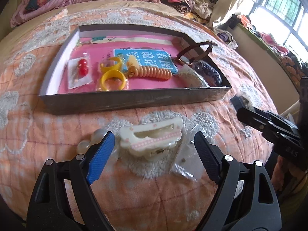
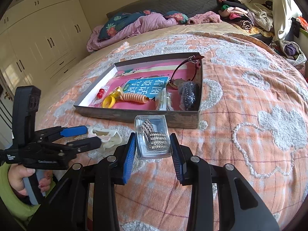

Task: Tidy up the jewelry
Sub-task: 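Carry the silver packet into the box and release while the left tool places the claw clip inside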

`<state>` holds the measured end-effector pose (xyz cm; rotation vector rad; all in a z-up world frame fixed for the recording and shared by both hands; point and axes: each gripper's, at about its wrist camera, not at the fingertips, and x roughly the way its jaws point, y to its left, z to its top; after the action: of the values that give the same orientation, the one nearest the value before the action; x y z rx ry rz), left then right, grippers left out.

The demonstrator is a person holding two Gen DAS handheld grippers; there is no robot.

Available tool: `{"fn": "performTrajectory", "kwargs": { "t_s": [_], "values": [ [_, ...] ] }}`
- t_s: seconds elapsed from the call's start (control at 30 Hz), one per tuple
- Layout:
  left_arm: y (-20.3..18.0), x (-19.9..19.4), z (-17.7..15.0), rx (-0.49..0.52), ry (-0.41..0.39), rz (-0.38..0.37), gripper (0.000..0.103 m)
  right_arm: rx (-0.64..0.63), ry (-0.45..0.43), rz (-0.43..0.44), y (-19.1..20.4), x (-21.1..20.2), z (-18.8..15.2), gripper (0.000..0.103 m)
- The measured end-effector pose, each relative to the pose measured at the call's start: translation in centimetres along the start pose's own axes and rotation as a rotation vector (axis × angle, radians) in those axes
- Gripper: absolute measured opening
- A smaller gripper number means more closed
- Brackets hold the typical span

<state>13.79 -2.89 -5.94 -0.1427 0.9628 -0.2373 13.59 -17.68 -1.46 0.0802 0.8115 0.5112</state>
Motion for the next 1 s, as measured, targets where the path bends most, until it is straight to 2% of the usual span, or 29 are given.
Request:
{"fn": "performTrajectory", "kwargs": {
  "t_s": [0.07,0.13,0.37,0.57,0.87,1.0],
  "values": [
    [-0.4,0.5,0.2,0.030,-0.006,0.027,0.077,0.002,-0.003,0.001,-0.1,0.0,0.1,0.034],
    [-0.9,1.1,0.3,0.065,-0.009,0.055,0.062,0.003,-0.006,0.000,-0.1,0.0,0.2,0.034],
    [-0.3,0.2,1.2,0.041,-0.034,0.009,0.062,0.013,-0.017,0.004,-0.5,-0.1,0.8,0.034],
    [0.5,-2.6,3.9,0.003,-0.102,-0.047,0.062,0.000,-0.040,0.004,-0.3,-0.2,2.2,0.034],
    [3.9,-3.9,7.8,-0.054,-0.174,0.002,0.062,-0.031,-0.083,-0.009,0.2,0.1,5.0,0.034],
    [5.6,-3.7,8.6,-0.072,-0.189,0.052,0.062,-0.038,-0.087,-0.028,0.2,0.8,5.9,0.034]
  ]
}}
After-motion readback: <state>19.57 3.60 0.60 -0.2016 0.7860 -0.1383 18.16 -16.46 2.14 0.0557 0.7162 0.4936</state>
